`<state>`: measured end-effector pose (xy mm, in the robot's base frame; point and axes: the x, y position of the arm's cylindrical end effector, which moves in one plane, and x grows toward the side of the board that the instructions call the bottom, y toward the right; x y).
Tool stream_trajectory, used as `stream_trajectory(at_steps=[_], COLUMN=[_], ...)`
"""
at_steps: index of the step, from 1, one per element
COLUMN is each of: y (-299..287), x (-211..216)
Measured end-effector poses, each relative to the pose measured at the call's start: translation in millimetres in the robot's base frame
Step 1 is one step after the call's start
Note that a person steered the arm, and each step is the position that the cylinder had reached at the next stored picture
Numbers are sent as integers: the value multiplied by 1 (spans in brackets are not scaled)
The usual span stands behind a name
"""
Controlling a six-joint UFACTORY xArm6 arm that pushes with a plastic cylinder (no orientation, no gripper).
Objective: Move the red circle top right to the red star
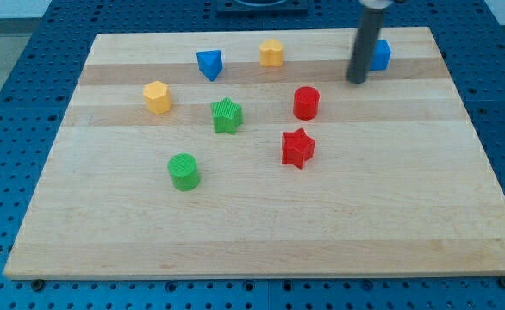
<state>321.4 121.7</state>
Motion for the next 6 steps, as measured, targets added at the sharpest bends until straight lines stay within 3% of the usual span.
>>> stream_trajectory(at_steps=[1, 3, 4, 5, 6], y=[-5, -140, -127, -30, 10], x=[-32, 3, 62, 69, 63])
